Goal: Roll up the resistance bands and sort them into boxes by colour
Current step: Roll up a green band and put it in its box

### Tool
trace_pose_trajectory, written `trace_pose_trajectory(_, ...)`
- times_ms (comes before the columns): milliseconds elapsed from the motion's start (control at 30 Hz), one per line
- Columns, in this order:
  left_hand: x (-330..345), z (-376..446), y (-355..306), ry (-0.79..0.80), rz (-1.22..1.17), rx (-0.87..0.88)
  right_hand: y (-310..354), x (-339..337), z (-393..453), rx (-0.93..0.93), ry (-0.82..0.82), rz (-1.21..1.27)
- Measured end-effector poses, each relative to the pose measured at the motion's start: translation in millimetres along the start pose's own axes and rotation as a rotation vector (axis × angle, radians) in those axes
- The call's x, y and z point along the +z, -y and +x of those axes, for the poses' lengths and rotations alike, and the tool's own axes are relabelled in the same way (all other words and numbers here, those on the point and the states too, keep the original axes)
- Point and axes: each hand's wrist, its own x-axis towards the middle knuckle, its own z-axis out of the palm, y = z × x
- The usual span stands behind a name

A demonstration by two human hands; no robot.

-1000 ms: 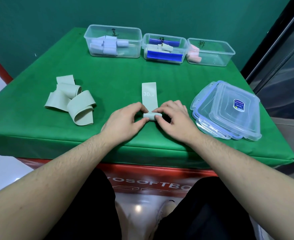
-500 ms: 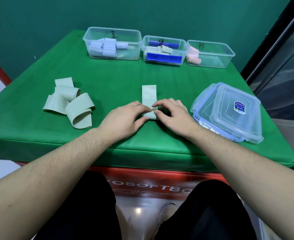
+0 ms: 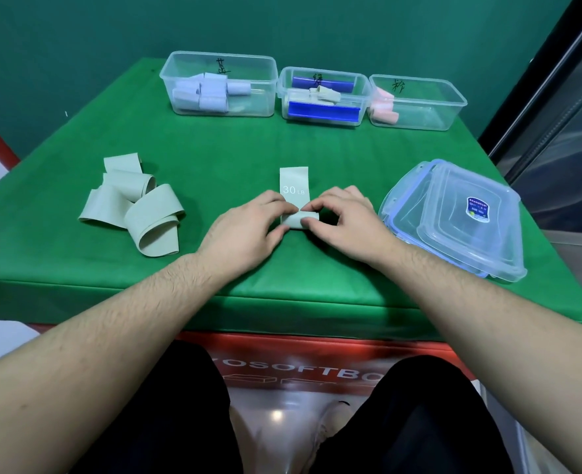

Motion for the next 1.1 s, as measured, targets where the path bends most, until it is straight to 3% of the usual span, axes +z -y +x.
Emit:
trace_pose_trajectory(467,-1.0,13.1,0.4,0.022,0.058,-0.002,0.7,-3.3,2.1,-0.080,-0.001,-0.013)
trace_pose_trajectory(800,-10.9,-48.5,-13.8,-0.034,0.027,0.113,22.3,-9.9,-55.2,-0.182,-0.011,-0.043)
trace_pose_trajectory(1100,-9.6,-55.4,-21.9,-0.035,0.049,0.087,22.7,-7.9,-60.9,-0.110,0.015,0.062)
